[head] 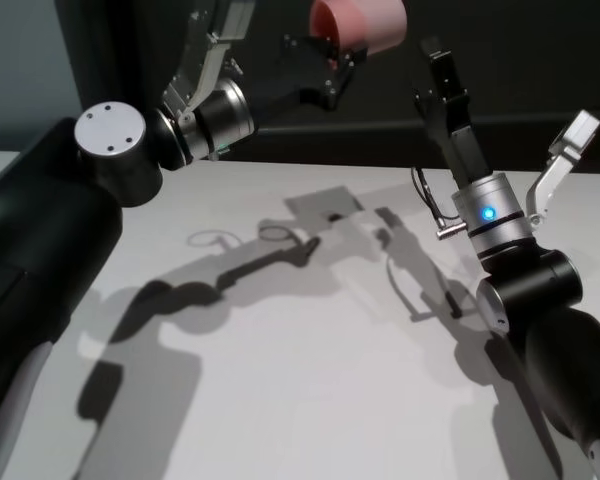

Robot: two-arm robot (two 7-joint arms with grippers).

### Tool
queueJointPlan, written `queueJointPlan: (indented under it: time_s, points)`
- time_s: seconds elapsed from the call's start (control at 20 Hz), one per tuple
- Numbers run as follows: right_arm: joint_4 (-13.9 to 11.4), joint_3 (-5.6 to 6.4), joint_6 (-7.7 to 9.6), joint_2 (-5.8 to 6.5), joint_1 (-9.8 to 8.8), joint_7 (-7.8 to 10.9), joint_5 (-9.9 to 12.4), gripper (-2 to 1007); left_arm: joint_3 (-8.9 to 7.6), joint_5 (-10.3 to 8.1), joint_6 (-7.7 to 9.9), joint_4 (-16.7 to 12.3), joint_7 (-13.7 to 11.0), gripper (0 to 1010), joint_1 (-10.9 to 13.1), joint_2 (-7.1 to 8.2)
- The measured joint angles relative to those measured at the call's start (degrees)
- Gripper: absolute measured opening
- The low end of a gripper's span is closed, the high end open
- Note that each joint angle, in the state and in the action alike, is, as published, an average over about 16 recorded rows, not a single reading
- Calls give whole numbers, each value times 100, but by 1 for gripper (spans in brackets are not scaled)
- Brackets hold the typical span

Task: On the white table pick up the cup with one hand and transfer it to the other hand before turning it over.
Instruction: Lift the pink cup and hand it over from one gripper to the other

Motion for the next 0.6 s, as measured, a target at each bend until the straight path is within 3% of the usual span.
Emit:
queueJointPlan:
  time_s: [0.6]
  points:
    - [688, -156, -97, -95, 500, 262, 94, 1002, 0, 0, 0, 0, 0, 51, 0, 0]
